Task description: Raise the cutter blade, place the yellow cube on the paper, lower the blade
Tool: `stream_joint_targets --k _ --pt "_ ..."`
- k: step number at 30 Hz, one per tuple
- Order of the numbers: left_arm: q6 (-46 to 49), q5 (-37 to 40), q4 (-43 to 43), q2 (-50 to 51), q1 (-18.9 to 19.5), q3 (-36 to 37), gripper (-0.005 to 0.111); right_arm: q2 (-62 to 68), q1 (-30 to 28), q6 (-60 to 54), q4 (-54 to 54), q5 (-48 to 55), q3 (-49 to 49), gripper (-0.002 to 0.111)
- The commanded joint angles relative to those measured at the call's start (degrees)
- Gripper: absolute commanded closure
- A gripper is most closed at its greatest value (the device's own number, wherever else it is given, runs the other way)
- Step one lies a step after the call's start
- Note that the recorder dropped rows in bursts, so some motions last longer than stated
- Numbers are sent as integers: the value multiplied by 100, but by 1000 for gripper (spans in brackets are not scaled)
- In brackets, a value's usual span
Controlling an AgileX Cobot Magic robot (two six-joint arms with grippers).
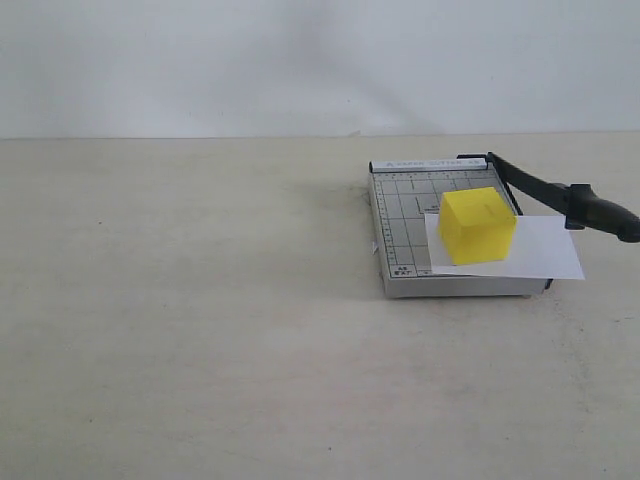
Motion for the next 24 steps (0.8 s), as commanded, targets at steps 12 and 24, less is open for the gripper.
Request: stream_joint_targets --k 12,24 --pt "20 424 -242 -22 2132 22 102 -16 3 -34 -7 -69 25 108" --pt "20 434 -196 -22 2841 22 102 -16 3 -34 -7 -69 25 108"
